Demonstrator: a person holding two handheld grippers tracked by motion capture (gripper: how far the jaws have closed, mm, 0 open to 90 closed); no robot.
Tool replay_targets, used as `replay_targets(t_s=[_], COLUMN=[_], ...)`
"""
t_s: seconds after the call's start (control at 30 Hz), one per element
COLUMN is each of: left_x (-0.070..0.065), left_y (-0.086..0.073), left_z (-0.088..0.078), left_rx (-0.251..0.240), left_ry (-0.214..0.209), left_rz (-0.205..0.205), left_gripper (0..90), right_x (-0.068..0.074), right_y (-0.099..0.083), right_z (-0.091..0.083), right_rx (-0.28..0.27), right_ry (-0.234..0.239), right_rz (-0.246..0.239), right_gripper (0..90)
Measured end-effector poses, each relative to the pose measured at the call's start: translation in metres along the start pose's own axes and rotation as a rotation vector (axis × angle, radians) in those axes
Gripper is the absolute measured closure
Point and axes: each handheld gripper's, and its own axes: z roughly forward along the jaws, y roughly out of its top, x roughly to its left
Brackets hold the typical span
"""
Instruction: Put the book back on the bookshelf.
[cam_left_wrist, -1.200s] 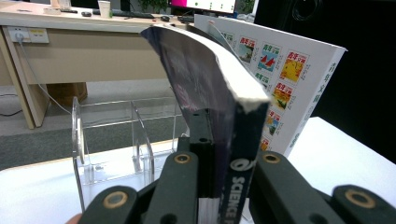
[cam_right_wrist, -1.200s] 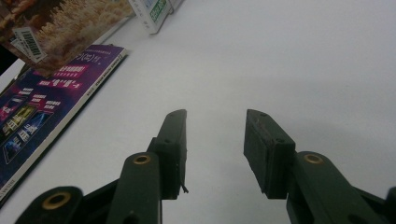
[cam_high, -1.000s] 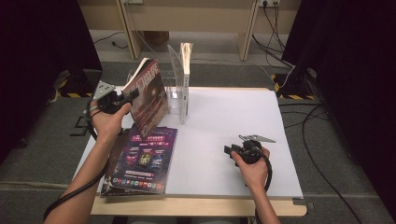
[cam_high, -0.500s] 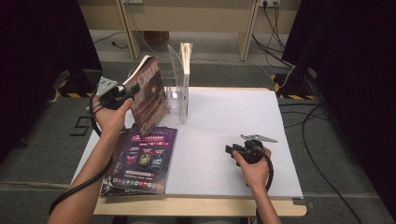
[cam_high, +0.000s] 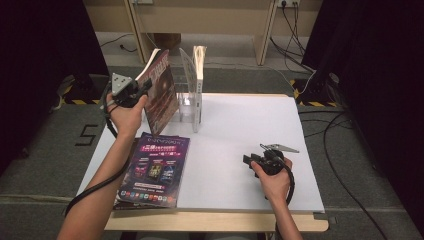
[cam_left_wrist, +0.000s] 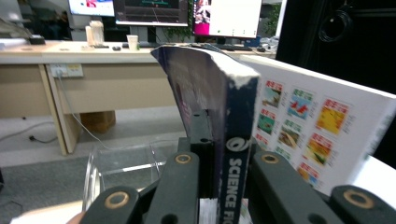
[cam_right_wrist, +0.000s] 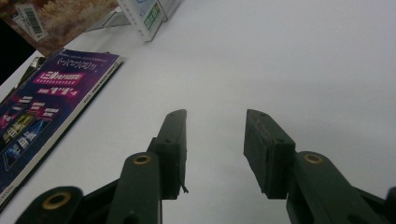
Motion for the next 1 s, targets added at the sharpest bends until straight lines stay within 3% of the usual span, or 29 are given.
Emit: replay_targets(t_s=[0.27,0.37,0.47,0.53,0.77,0.87,0.93,1.0], left_x=[0.000,0.001,0.003,0.004,0.005,0.007,0.008,0.010], left_y=[-0.002,-0.009,-0.021,-0.028,-0.024,-0.019,-0.017,-0.014], left_z=[0.021,0.025,0.028,0.027,0.014,0.013,0.012,0.012], left_rx=[-0.018,-0.044,-0.027,-0.041,0.005,0.052,0.073,0.099], left_ry=[0.042,0.051,0.059,0.057,0.075,0.050,0.058,0.052], left_rz=[0.029,0.037,0.034,0.033,0.043,0.011,0.009,-0.020], left_gripper=[83.8,83.7,83.7,83.6,83.3,83.0,82.9,82.4], right_x=[-0.004,-0.005,-0.004,-0.005,-0.006,-0.007,-0.005,-0.004], right_y=[0.000,0.000,-0.001,-0.001,-0.001,-0.002,-0.001,0.000], right_z=[-0.001,-0.001,0.000,0.000,0.001,0.001,0.001,-0.001], right_rx=[-0.003,0.001,0.006,0.002,0.004,0.006,0.009,0.009], right_ry=[-0.008,-0.010,-0.008,-0.007,0.003,0.007,0.008,0.012], right_rz=[-0.003,-0.006,0.008,-0.009,0.010,0.014,0.020,0.017], right_gripper=[59.7,59.7,59.8,59.7,59.8,59.7,59.7,59.7])
